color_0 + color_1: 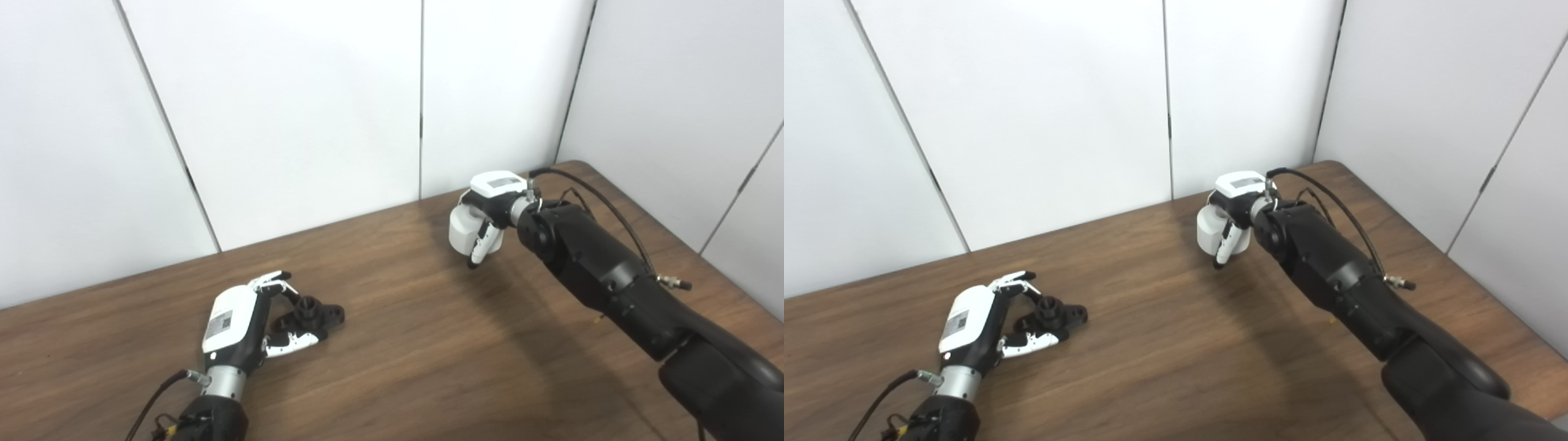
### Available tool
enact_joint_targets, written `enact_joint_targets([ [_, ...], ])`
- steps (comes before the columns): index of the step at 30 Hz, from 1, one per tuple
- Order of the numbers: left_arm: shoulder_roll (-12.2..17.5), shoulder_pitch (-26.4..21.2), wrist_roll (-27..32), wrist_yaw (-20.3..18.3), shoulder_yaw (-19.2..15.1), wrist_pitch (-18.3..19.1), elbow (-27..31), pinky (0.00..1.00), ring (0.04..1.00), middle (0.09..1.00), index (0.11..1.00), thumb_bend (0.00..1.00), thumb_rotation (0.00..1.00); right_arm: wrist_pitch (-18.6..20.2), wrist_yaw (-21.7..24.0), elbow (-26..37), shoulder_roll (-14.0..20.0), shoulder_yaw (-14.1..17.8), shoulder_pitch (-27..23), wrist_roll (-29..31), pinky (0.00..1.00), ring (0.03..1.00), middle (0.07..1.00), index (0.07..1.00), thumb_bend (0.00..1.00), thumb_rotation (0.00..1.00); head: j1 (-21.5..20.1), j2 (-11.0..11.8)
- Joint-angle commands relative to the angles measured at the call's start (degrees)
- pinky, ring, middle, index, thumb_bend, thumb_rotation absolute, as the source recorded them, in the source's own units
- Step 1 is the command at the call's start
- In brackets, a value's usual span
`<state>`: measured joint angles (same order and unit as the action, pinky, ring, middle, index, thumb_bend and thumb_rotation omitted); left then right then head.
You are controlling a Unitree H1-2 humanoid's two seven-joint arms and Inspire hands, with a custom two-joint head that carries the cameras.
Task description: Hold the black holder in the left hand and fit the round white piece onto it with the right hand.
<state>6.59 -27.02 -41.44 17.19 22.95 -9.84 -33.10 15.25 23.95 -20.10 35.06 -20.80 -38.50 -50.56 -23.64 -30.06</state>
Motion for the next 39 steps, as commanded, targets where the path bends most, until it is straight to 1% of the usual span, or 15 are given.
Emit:
enact_joint_targets([
  [1,3.6,9.5,0.0,1.5,0.6,-0.7,-5.6,0.77,0.832,0.817,0.477,0.52,0.08,-1.1,-2.5,0.8,2.5,1.3,-3.1,-0.3,0.88,0.910,0.887,0.735,0.94,0.31,0.0,0.0],
  [4,3.7,9.6,-0.1,1.3,0.7,-0.5,-5.3,0.77,0.830,0.816,0.477,0.52,0.08,-0.9,-2.3,0.9,2.7,1.3,-3.0,-0.4,0.88,0.909,0.886,0.742,0.94,0.32,-0.1,-0.3],
  [8,3.8,9.8,0.1,1.0,0.6,-0.4,-5.0,0.77,0.826,0.813,0.477,0.52,0.08,-0.1,-2.2,1.3,2.7,1.6,-3.1,-0.4,0.89,0.912,0.887,0.751,0.94,0.31,-0.1,-0.5],
  [10,3.8,9.8,0.3,0.4,0.6,-0.2,-4.8,0.79,0.836,0.820,0.477,0.52,0.08,-0.2,-2.6,1.5,2.7,1.7,-3.0,-0.5,0.88,0.906,0.883,0.753,0.93,0.30,-0.2,-0.5],
  [17,4.0,9.7,0.4,0.9,0.8,-0.7,-5.1,0.77,0.829,0.814,0.477,0.52,0.08,0.6,-7.8,1.7,2.1,2.7,-2.3,-1.9,0.81,0.858,0.838,0.683,0.88,0.23,-0.3,-0.8],
  [20,4.1,9.7,0.3,0.6,1.0,-0.4,-4.9,0.77,0.829,0.815,0.477,0.52,0.08,0.7,-10.6,2.2,2.3,2.4,-1.8,-3.8,0.78,0.824,0.808,0.636,0.84,0.21,-0.2,-0.8],
  [21,4.2,9.7,0.2,0.7,1.1,-0.6,-4.9,0.77,0.830,0.816,0.477,0.52,0.08,0.7,-11.8,2.3,2.3,2.5,-1.7,-4.3,0.75,0.797,0.786,0.604,0.83,0.20,-0.3,-1.0],
  [22,4.3,9.7,0.1,0.8,1.1,-0.7,-5.0,0.77,0.828,0.815,0.477,0.52,0.08,0.7,-12.5,2.3,2.3,2.6,-1.6,-4.5,0.75,0.786,0.777,0.549,0.68,0.17,-0.3,-1.0],
  [23,4.3,9.7,0.1,1.1,1.2,-0.8,-5.1,0.77,0.827,0.814,0.477,0.52,0.08,0.6,-13.5,2.5,2.2,2.8,-1.4,-4.6,0.74,0.780,0.772,0.520,0.61,0.16,-0.2,-1.2],
  [24,4.3,9.6,-0.1,1.3,1.2,-0.9,-5.2,0.76,0.820,0.809,0.477,0.52,0.08,0.4,-14.2,2.7,2.2,2.9,-1.2,-4.8,0.75,0.777,0.758,0.499,0.56,0.15,-0.2,-1.2],
  [25,4.3,9.6,-0.1,1.5,1.3,-0.9,-5.3,0.76,0.819,0.809,0.477,0.52,0.08,0.2,-14.7,2.8,2.3,2.9,-1.1,-4.9,0.74,0.770,0.748,0.492,0.54,0.14,-0.2,-1.2],
  [33,4.2,9.7,0.4,1.0,1.2,-0.4,-4.8,0.77,0.825,0.814,0.477,0.52,0.08,-2.1,-17.7,2.3,2.6,2.6,-1.0,-4.6,0.73,0.754,0.722,0.483,0.52,0.14,-0.1,-1.5],
  [39,4.1,9.7,0.9,-0.1,1.1,-0.2,-4.3,0.78,0.831,0.820,0.478,0.52,0.08,-3.8,-18.9,3.1,2.6,3.5,-0.5,-3.4,0.71,0.740,0.709,0.483,0.52,0.14,0.9,-1.9],
])
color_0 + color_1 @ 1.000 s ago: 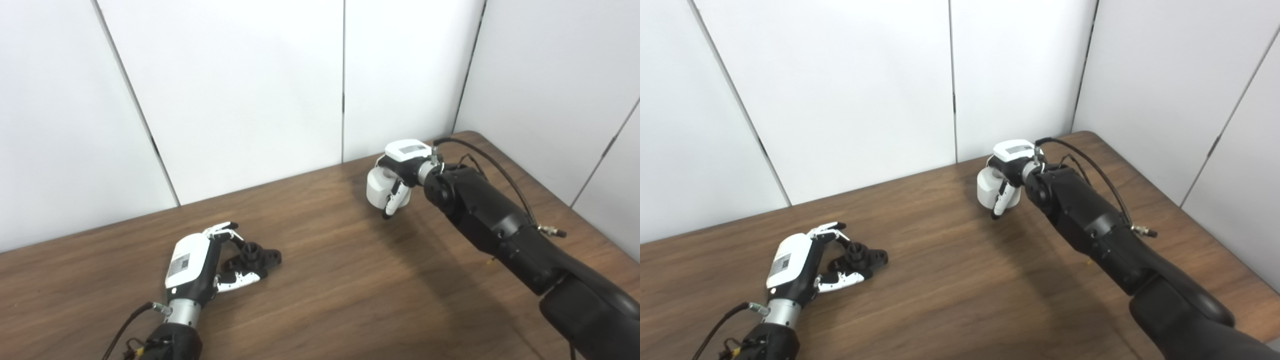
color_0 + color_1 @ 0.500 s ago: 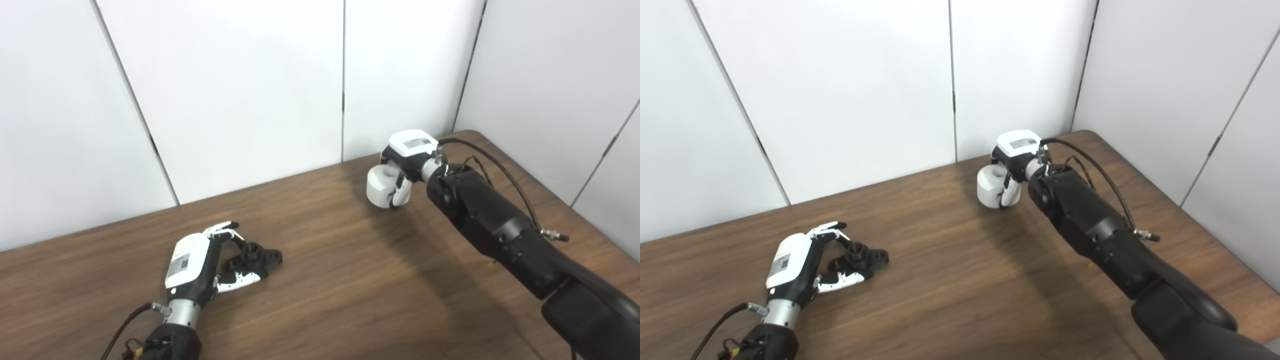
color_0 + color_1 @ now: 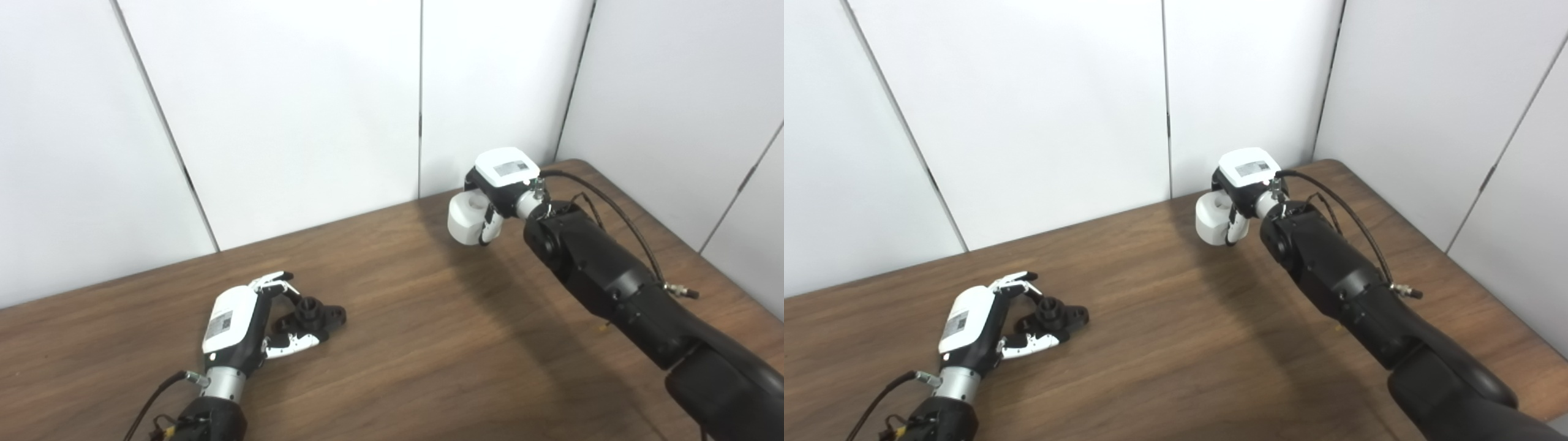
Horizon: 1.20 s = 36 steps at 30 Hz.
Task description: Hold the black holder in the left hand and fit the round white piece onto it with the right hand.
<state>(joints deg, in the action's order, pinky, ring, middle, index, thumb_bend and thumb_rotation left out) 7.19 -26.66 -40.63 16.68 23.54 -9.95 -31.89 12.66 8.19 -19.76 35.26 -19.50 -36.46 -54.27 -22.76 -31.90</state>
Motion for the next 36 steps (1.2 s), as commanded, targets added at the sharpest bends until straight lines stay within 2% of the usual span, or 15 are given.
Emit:
enact_joint_targets([
  [1,3.4,9.4,0.1,0.3,0.5,0.1,-5.4,0.77,0.831,0.822,0.478,0.52,0.08,-1.2,-2.9,3.1,2.4,2.5,-2.4,0.6,0.71,0.743,0.708,0.483,0.52,0.14,0.7,-0.3],
  [6,3.1,9.5,-0.1,-0.8,0.6,1.1,-4.7,0.78,0.834,0.829,0.478,0.52,0.08,-1.7,-0.3,7.4,1.9,4.1,-1.9,3.5,0.72,0.764,0.715,0.482,0.53,0.14,2.8,-0.9],
  [10,2.5,9.9,-0.7,-2.1,0.9,2.9,-2.7,0.79,0.841,0.835,0.478,0.52,0.08,-0.4,6.1,11.5,1.8,4.5,-2.1,6.5,0.77,0.809,0.739,0.482,0.52,0.14,6.3,-1.6],
  [13,2.0,10.1,-0.7,-2.2,0.9,2.9,-2.1,0.79,0.843,0.832,0.478,0.52,0.08,0.1,9.6,14.1,1.9,4.3,-2.6,7.1,0.80,0.815,0.743,0.482,0.52,0.14,8.1,-2.0],
  [19,0.7,10.2,-0.4,-2.9,0.7,4.2,-1.0,0.79,0.851,0.833,0.478,0.52,0.08,0.1,14.3,17.4,1.1,4.2,-3.3,7.7,0.78,0.829,0.748,0.483,0.53,0.14,12.5,-3.0],
  [26,-0.5,9.6,-0.7,-5.3,1.2,6.8,-0.6,0.84,0.874,0.852,0.480,0.52,0.08,-1.2,17.0,21.2,-0.3,4.1,-4.3,9.6,0.71,0.795,0.742,0.483,0.52,0.14,16.7,-4.0],
  [36,-1.1,7.1,-2.0,-13.1,4.1,17.1,0.3,0.90,0.930,0.907,0.487,0.52,0.08,-3.7,18.8,23.8,-2.5,2.7,-6.6,10.7,0.75,0.801,0.738,0.482,0.53,0.14,20.3,-4.7],
])
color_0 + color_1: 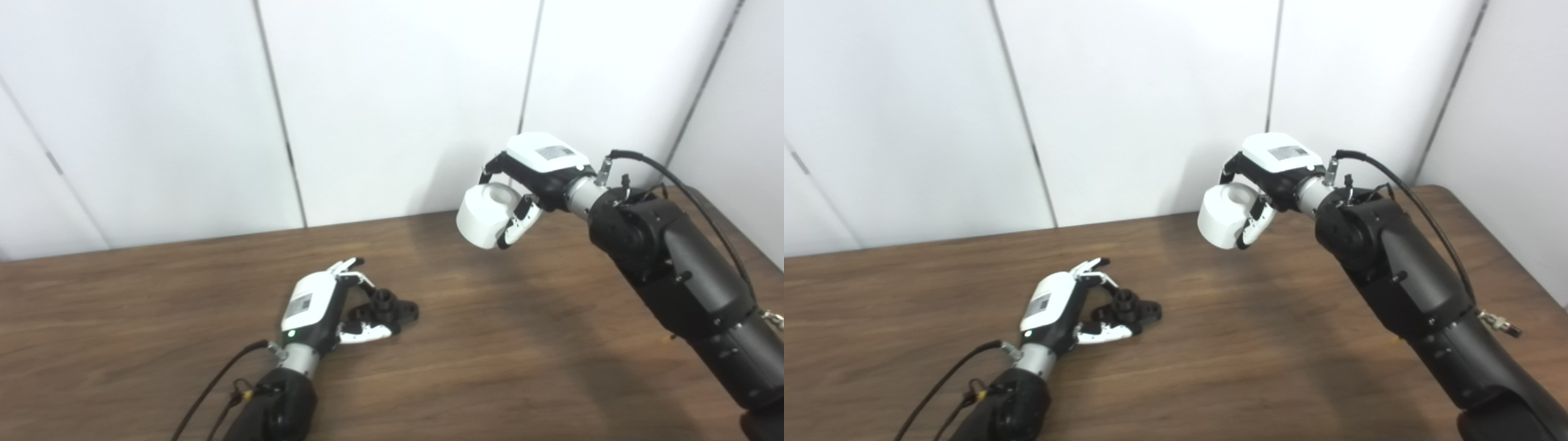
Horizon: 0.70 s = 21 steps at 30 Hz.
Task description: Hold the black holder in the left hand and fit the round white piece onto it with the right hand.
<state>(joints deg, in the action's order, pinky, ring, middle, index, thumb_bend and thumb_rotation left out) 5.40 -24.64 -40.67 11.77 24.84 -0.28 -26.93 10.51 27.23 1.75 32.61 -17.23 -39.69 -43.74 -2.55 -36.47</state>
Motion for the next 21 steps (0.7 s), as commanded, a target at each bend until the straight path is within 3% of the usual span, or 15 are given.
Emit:
enact_joint_targets([
  [1,0.7,4.8,-2.1,-8.6,3.2,8.2,-4.7,0.90,0.927,0.904,0.487,0.52,0.08,-1.6,0.1,2.7,-0.2,0.2,-3.5,0.2,0.75,0.805,0.738,0.482,0.53,0.14,0.3,-0.2],
  [4,0.7,4.0,-2.5,-9.6,4.3,9.6,-5.3,0.87,0.920,0.901,0.489,0.52,0.08,-1.2,1.3,4.1,-1.3,-0.5,-3.9,0.3,0.75,0.810,0.742,0.483,0.53,0.14,0.9,-0.3],
  [5,0.6,3.8,-2.5,-9.7,4.5,10.1,-5.5,0.86,0.915,0.897,0.510,0.76,0.17,-1.0,1.6,4.4,-1.7,-0.6,-4.0,0.3,0.75,0.811,0.743,0.483,0.53,0.14,1.1,-0.3],
  [6,0.5,3.6,-2.5,-9.8,4.8,10.6,-5.7,0.85,0.912,0.895,0.524,0.88,0.22,-1.0,1.8,4.6,-2.2,-0.7,-4.1,0.2,0.75,0.812,0.744,0.483,0.53,0.14,1.2,-0.4],
  [8,0.3,3.2,-2.8,-9.7,5.2,11.5,-6.1,0.83,0.903,0.892,0.537,0.98,0.25,-1.3,1.8,4.9,-3.1,-0.9,-4.2,0.0,0.74,0.808,0.740,0.482,0.52,0.13,1.5,-0.6],
  [21,-1.5,2.7,-2.9,-9.2,5.1,13.3,-7.5,0.83,0.903,0.903,0.543,1.00,0.28,-1.7,4.7,5.5,-6.8,-3.9,-5.5,-0.5,0.76,0.819,0.742,0.482,0.52,0.13,3.1,-1.7],
])
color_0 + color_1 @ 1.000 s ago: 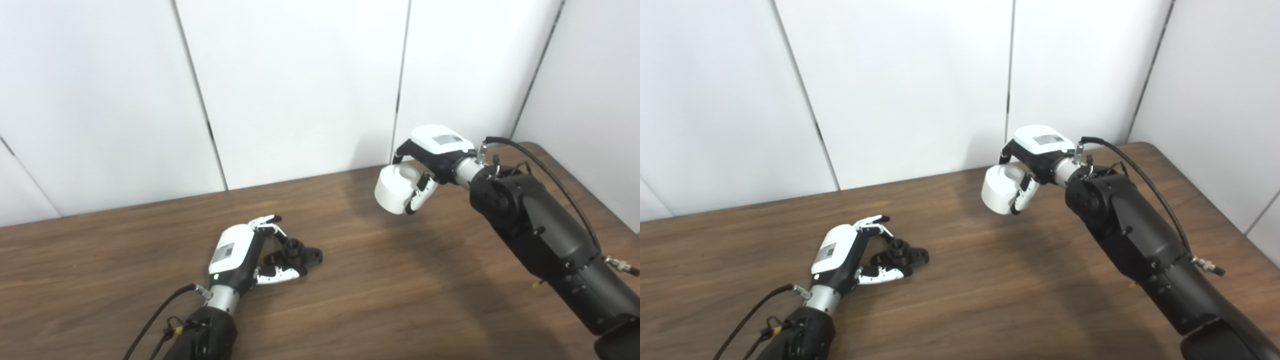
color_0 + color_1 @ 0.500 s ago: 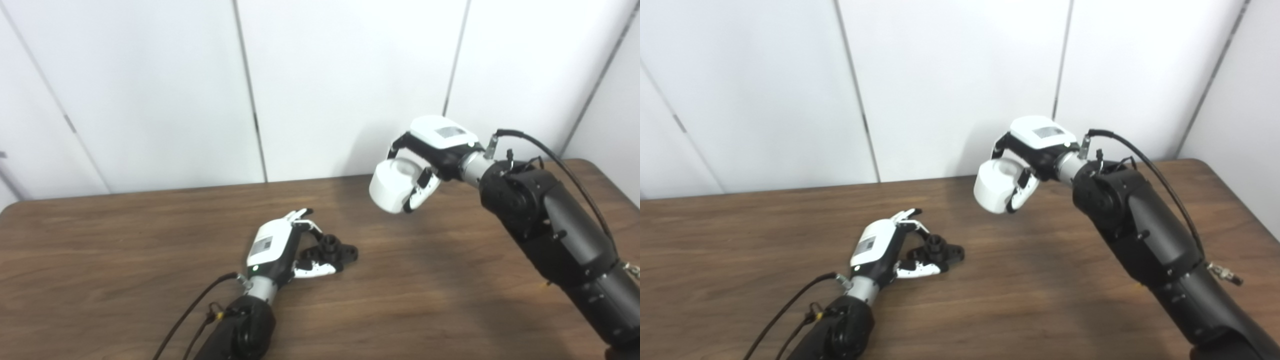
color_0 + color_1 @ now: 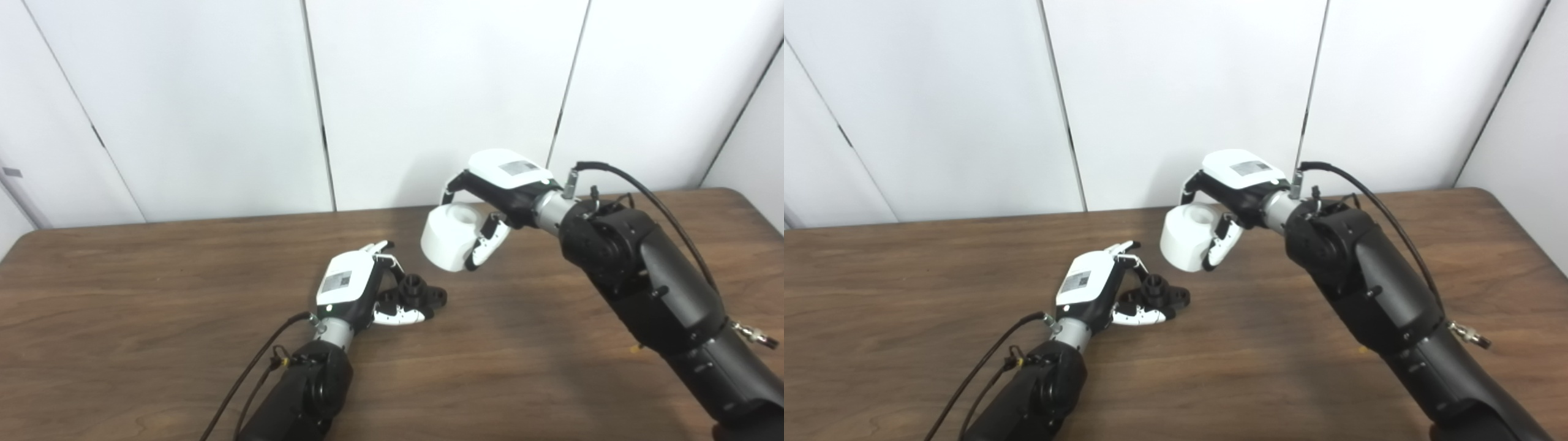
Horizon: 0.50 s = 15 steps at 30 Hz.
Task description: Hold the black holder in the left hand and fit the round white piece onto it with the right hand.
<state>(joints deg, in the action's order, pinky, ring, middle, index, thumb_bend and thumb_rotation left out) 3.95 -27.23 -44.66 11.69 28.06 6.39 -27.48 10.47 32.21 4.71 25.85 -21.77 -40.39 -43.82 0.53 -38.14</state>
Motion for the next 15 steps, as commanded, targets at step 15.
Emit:
enact_joint_targets([
  [15,-0.9,5.2,0.5,-8.3,2.0,6.7,-7.8,0.86,0.913,0.910,0.544,1.00,0.30,-4.6,-1.7,-2.0,-3.7,-2.3,-5.5,-1.0,0.73,0.804,0.748,0.482,0.52,0.13,1.3,-0.3],
])
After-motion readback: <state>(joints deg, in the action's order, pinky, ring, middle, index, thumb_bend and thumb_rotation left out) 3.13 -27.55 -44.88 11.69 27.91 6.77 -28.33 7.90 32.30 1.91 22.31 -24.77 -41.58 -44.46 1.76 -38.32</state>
